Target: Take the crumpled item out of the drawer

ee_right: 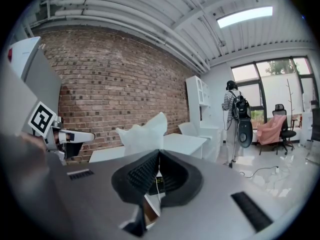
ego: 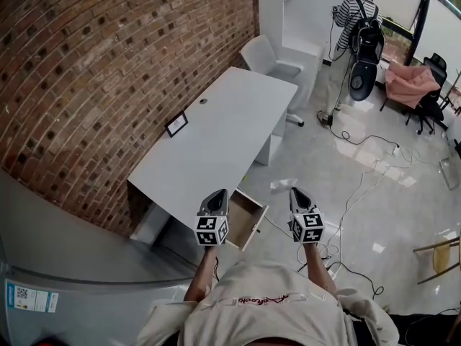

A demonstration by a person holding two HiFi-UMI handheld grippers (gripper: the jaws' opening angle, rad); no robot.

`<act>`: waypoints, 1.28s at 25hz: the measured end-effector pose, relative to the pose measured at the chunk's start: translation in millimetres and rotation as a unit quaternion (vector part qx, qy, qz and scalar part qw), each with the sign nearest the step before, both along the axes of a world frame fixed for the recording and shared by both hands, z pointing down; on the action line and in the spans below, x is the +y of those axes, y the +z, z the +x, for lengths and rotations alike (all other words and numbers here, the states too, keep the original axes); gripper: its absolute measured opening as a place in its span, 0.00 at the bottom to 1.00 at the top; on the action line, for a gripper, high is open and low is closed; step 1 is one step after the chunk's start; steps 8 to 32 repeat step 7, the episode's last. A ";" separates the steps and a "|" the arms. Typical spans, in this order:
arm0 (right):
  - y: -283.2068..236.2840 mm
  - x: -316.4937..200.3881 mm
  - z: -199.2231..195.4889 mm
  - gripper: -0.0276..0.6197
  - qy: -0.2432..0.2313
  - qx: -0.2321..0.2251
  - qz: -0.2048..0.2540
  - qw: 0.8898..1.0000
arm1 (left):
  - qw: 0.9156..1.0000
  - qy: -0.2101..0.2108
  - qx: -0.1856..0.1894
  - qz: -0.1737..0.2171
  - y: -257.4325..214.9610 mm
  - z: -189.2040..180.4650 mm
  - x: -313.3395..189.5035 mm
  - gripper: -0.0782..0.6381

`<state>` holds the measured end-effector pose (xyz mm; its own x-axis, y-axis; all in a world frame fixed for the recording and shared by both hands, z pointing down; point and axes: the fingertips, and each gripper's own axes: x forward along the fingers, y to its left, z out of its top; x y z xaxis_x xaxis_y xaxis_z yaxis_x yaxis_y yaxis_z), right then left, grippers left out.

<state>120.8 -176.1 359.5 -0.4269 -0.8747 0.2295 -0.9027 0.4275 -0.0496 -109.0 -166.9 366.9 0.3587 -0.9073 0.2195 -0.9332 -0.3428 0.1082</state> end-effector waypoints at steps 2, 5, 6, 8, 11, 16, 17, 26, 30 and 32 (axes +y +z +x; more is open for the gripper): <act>0.6 0.0 0.1 0.06 0.000 0.000 -0.001 1.000 | 1.000 0.002 -0.001 0.001 -0.5 2.6 -0.6 0.12; -0.7 -0.4 -2.1 0.06 -0.003 -0.001 -0.001 1.000 | 1.000 0.005 -0.004 -0.001 0.8 4.9 -1.0 0.12; -1.2 -0.4 -3.2 0.06 -0.004 -0.002 0.000 1.000 | 1.000 0.005 -0.005 -0.001 1.6 5.1 -0.8 0.12; -1.7 -0.4 -4.3 0.06 -0.005 -0.003 0.000 1.000 | 1.000 0.006 -0.005 -0.002 2.4 5.3 -0.7 0.12; -1.7 -0.4 -4.3 0.06 -0.005 -0.003 0.000 1.000 | 1.000 0.006 -0.005 -0.002 2.4 5.3 -0.7 0.12; -1.7 -0.4 -4.3 0.06 -0.005 -0.003 0.000 1.000 | 1.000 0.006 -0.005 -0.002 2.4 5.3 -0.7 0.12; -1.7 -0.4 -4.3 0.06 -0.005 -0.003 0.000 1.000 | 1.000 0.006 -0.005 -0.002 2.4 5.3 -0.7 0.12; -1.7 -0.4 -4.3 0.06 -0.005 -0.003 0.000 1.000 | 1.000 0.006 -0.005 -0.002 2.4 5.3 -0.7 0.12; -1.7 -0.4 -4.3 0.06 -0.005 -0.003 0.000 1.000 | 1.000 0.006 -0.005 -0.002 2.4 5.3 -0.7 0.12; -1.7 -0.4 -4.3 0.06 -0.005 -0.003 0.000 1.000 | 1.000 0.006 -0.005 -0.002 2.4 5.3 -0.7 0.12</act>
